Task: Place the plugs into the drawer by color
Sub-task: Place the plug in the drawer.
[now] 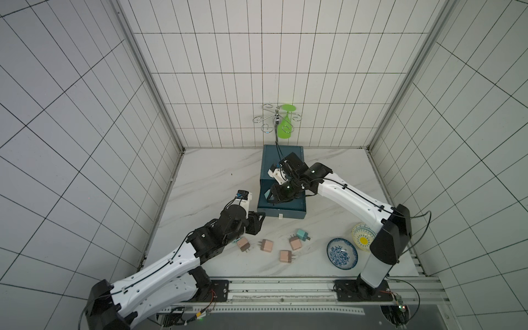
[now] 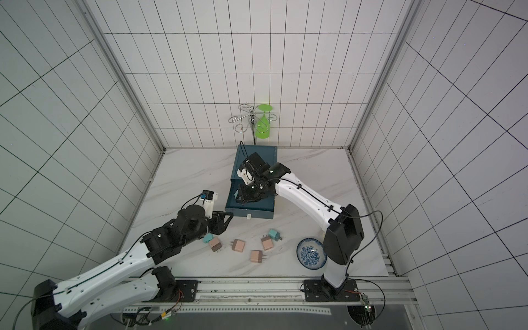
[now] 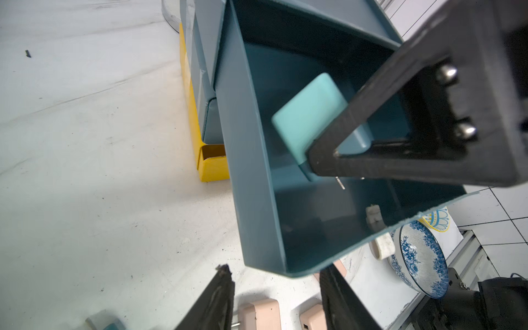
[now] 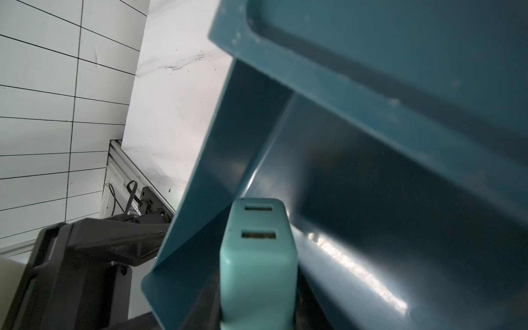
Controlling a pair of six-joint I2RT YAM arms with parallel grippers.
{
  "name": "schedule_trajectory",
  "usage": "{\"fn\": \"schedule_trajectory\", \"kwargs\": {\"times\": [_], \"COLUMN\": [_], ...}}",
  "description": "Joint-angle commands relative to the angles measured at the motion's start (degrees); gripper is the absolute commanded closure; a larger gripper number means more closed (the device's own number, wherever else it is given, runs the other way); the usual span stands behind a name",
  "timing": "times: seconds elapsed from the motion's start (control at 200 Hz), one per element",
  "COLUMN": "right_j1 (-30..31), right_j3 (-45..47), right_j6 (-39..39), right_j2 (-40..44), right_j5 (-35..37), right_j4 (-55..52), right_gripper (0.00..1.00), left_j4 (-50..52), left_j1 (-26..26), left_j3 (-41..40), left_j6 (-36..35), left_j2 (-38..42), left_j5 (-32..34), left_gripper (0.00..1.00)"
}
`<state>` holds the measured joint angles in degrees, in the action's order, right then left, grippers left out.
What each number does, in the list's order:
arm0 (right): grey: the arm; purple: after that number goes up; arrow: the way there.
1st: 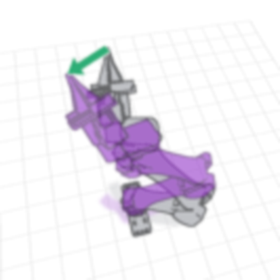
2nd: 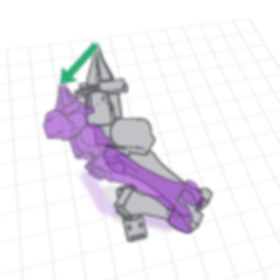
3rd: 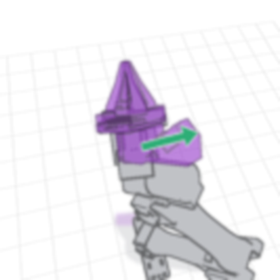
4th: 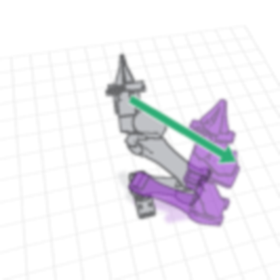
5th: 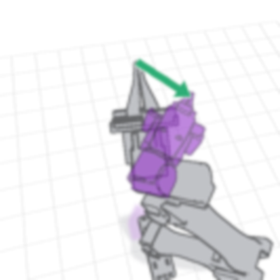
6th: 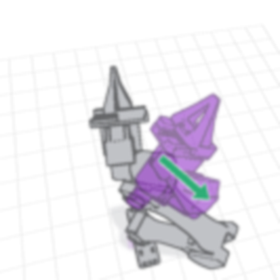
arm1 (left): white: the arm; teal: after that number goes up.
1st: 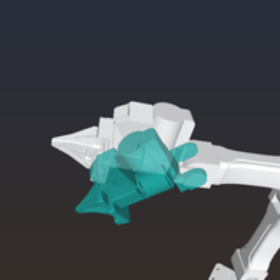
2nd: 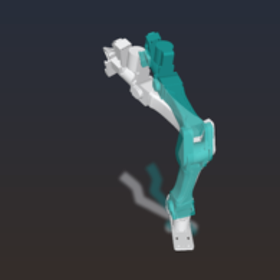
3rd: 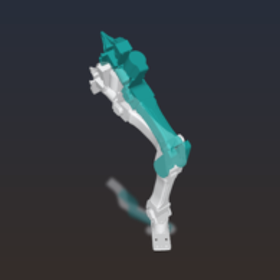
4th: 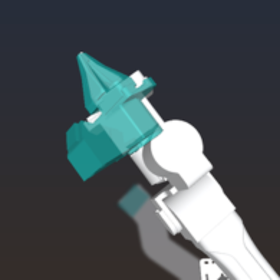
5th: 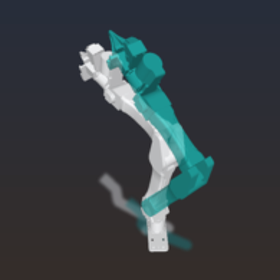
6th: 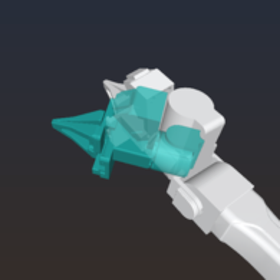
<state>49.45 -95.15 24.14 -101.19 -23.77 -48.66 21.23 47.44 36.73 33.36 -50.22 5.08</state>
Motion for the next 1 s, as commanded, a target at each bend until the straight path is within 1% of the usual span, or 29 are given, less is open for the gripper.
{"fn": "schedule_trajectory", "kwargs": {"times": [0.0,0.09,0.13,0.15,0.19,0.215,0.24,0.275,0.35,0.505,0.57,0.615,0.675,0.7,0.785,0.865,0.919,0.994], "right_j1": [-0.32,-0.45,-0.42,-0.45,-0.56,-0.66,-0.8,-1.0,-1.45,-1.57,-1.47,-1.38,-1.15,-1.2,-1.22,-1.11,-1.05,-0.48], "right_j3": [-1.65,-2.13,-2.05,-2.05,-2.04,-2.05,-1.99,-1.88,-1.74,-1.78,-1.7,-1.56,-1.03,-1.08,-0.25,2.04,3.8,6.96], "right_j6": [-0.61,-1.01,-1.11,-1.11,-1.18,-1.2,-1.08,-1.04,-0.94,-1.28,-1.44,-1.63,-2.0,-2.36,-3.45,-4.19,-4.57,-5.2], "right_j2": [-1.15,-2.34,-2.37,-2.25,-2.02,-1.93,-1.87,-1.77,-1.95,-0.95,0.81,2.4,4.63,5.42,8.71,12.95,16.2,21.46], "right_j5": [-1.84,-1.75,-1.06,-0.54,0.33,0.7,0.91,0.72,-0.45,1.06,2.23,3.47,5.07,5.51,6.87,7.16,8.37,11.32], "right_j4": [0.95,0.41,0.37,0.27,0.17,0.06,0.06,0.06,0.06,-0.43,-1.17,-1.65,-2.25,-2.94,-4.46,-4.15,-4.06,-4.35], "right_gripper": [0.85,0.83,0.79,0.75,0.64,0.55,0.49,0.44,0.41,0.35,0.3,0.28,0.25,0.25,0.25,0.25,0.25,0.26], "left_j4": [-2.55,-2.34,-2.12,-1.99,-1.87,-1.84,-1.83,-1.73,-1.47,-0.7,0.97,4.03,6.35,7.8,14.34,20.67,22.2,23.5], "left_j1": [-0.33,-0.33,-0.32,-0.29,-0.41,-0.42,-0.44,-0.42,-0.41,-0.44,-0.51,-0.51,-0.51,-0.55,-0.59,-0.51,-0.67,-0.68], "left_j3": [0.8,0.89,0.92,0.97,0.87,0.81,0.73,0.73,0.74,0.86,1.08,1.4,0.89,1.02,1.69,1.22,-0.04,-1.39], "left_j6": [-1.06,-1.02,-1.11,-1.15,-1.2,-1.2,-1.16,-1.2,-1.13,-0.93,-0.88,0.24,1.23,1.97,4.19,7.2,9.37,12.08], "left_j2": [-0.82,-0.94,-0.68,-0.55,-0.23,0.05,0.19,0.42,0.4,0.81,1.81,3.27,5.86,6.94,10.22,13.68,15.28,14.51], "left_j5": [-2.33,-2.03,-1.78,-1.6,-1.42,-1.26,-1.15,-1.01,-1.03,-0.98,0.27,1.83,3.67,4.32,6.37,10.84,13.19,14.85], "left_gripper": [0.5,0.49,0.49,0.49,0.49,0.49,0.48,0.48,0.47,0.45,0.44,0.43,0.39,0.38,0.38,0.38,0.38,0.37]}}
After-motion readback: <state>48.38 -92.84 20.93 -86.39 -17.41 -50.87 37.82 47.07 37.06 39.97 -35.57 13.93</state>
